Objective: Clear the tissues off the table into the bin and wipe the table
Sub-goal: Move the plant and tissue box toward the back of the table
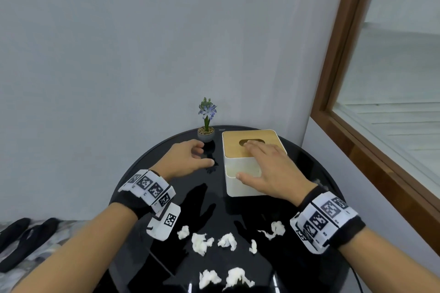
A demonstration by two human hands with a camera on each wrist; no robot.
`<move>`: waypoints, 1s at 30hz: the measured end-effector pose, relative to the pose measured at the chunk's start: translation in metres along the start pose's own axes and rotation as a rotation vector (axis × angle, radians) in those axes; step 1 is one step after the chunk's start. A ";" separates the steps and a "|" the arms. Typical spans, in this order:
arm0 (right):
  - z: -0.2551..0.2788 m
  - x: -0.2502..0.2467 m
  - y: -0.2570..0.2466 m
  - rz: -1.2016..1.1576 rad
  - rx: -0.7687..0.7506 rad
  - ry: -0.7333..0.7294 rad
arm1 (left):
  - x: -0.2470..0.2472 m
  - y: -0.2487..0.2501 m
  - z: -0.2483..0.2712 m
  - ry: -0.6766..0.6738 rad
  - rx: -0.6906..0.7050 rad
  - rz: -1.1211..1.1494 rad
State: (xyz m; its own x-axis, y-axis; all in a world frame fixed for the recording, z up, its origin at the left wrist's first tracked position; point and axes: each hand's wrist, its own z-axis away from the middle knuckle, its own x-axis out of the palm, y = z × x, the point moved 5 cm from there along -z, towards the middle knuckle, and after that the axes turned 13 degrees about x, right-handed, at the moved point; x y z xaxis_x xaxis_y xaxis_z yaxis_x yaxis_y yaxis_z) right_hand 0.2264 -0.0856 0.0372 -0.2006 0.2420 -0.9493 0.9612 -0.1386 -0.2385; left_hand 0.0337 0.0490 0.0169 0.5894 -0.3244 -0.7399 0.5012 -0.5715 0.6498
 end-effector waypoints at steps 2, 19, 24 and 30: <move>0.005 -0.007 0.011 -0.004 0.042 0.021 | 0.009 0.017 0.009 -0.030 0.031 0.011; 0.022 0.001 0.080 -0.266 0.324 -0.124 | 0.048 0.068 0.015 -0.031 0.098 -0.063; 0.017 0.008 0.083 -0.333 0.338 -0.171 | 0.053 0.059 0.010 -0.040 0.073 -0.045; 0.012 0.015 0.086 -0.319 0.339 -0.188 | 0.062 0.050 0.012 -0.033 0.044 -0.033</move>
State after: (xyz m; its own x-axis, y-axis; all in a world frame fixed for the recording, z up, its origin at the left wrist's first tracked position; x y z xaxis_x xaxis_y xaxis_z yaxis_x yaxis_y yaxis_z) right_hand 0.3034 -0.1054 0.0001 -0.5350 0.1505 -0.8314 0.7373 -0.3974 -0.5464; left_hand 0.0875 -0.0084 0.0012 0.5509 -0.3291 -0.7669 0.4917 -0.6146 0.6169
